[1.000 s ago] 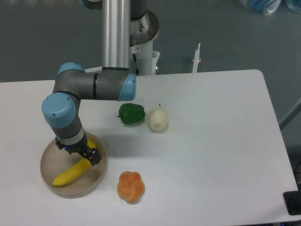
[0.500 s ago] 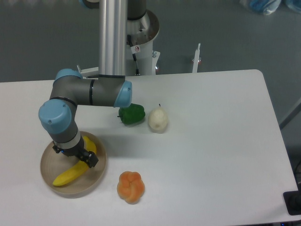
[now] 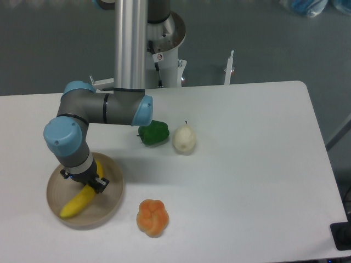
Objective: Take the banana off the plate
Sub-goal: 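Lower the gripper onto the banana's middle and close it, then lift the grasped banana up off the plate and away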
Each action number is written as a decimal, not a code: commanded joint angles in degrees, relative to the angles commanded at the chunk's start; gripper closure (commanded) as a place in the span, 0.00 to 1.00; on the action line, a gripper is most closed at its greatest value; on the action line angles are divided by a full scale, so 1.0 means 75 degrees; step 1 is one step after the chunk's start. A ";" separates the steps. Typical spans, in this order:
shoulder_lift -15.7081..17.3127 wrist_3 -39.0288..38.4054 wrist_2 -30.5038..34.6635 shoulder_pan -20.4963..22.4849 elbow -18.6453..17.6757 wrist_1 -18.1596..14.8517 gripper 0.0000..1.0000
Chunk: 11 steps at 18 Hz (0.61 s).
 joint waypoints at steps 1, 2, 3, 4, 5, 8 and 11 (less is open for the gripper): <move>0.0000 0.0000 0.0000 0.0000 0.0000 0.0000 0.78; -0.0011 0.0000 0.0000 0.0011 0.0000 0.0000 0.79; 0.0000 0.0011 0.0000 0.0012 0.0000 0.0000 0.79; 0.0012 0.0012 0.0000 0.0012 0.0011 0.0000 0.79; 0.0035 0.0012 0.0000 0.0012 0.0023 0.0000 0.80; 0.0292 0.0070 0.0023 0.0117 0.0199 -0.0023 0.80; 0.0632 0.0105 0.0012 0.0409 0.0409 -0.0058 0.80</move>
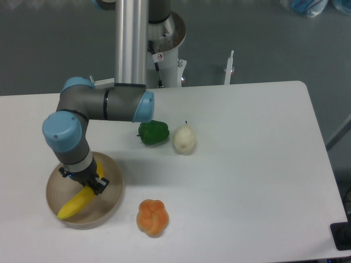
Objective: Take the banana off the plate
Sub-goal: 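Lift the grasped banana up off the plate and away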
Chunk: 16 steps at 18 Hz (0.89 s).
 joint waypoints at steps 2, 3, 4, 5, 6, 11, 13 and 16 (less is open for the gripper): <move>0.0176 0.0140 0.0000 0.0269 0.0094 -0.0035 0.80; 0.0269 0.0338 0.0000 0.0386 0.0129 -0.0082 0.80; 0.0340 0.0549 0.0012 0.0457 0.0118 -0.0094 0.80; 0.0410 0.0748 0.0012 0.0551 0.0095 -0.0094 0.80; 0.0492 0.0947 0.0012 0.0679 0.0060 -0.0106 0.80; 0.0938 0.2143 0.0152 0.1348 0.0059 -0.0457 0.80; 0.1078 0.2645 0.0280 0.1605 0.0153 -0.0644 0.80; 0.1290 0.3512 0.0293 0.2050 0.0177 -0.1006 0.80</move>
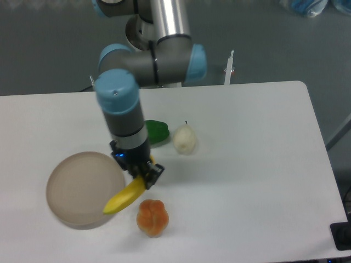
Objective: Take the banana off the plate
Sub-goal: 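Lift the grasped banana up off the plate and away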
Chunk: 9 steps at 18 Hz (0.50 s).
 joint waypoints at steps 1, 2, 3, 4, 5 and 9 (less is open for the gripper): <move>0.0023 0.0201 0.0012 0.0048 0.0000 -0.0013 0.80; 0.0047 0.0330 0.0000 0.0164 0.0081 -0.0025 0.80; 0.0047 0.0390 0.0000 0.0258 0.0175 -0.0060 0.80; 0.0047 0.0402 0.0000 0.0271 0.0245 -0.0072 0.80; 0.0047 0.0413 -0.0012 0.0294 0.0246 -0.0072 0.80; 0.0035 0.0413 -0.0012 0.0365 0.0258 -0.0025 0.80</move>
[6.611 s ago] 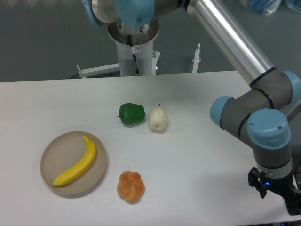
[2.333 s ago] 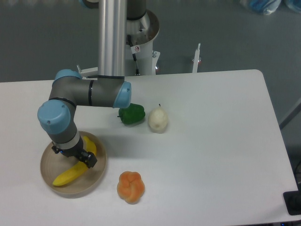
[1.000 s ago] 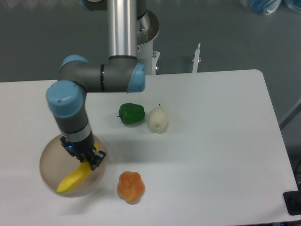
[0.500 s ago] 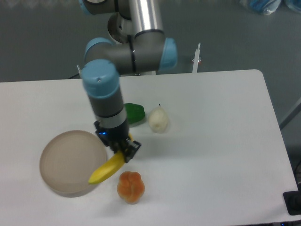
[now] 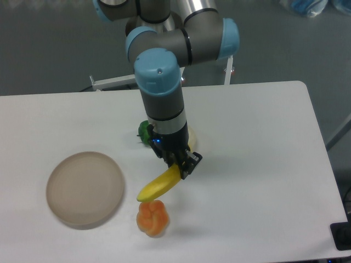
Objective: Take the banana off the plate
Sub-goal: 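Lift the grasped banana up off the plate and away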
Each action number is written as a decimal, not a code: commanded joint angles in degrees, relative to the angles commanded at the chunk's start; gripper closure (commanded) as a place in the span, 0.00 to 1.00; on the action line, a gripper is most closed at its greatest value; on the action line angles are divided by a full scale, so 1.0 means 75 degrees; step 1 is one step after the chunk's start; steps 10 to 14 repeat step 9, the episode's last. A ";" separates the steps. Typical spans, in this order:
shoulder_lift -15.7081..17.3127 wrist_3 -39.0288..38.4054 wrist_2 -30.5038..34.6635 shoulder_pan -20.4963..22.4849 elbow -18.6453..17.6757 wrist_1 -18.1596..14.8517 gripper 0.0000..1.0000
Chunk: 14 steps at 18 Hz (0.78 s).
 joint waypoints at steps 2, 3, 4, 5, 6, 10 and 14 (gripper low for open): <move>0.0012 0.0000 0.0000 0.0094 -0.0070 0.0012 0.80; 0.0012 0.0000 0.0011 0.0094 -0.0071 0.0012 0.80; 0.0012 0.0000 0.0012 0.0094 -0.0071 0.0012 0.80; 0.0000 -0.0011 0.0012 0.0082 -0.0059 0.0023 0.80; 0.0000 -0.0012 0.0012 0.0082 -0.0059 0.0047 0.80; -0.0023 -0.0012 0.0012 0.0082 0.0011 0.0059 0.80; -0.0023 -0.0012 0.0012 0.0082 0.0011 0.0059 0.80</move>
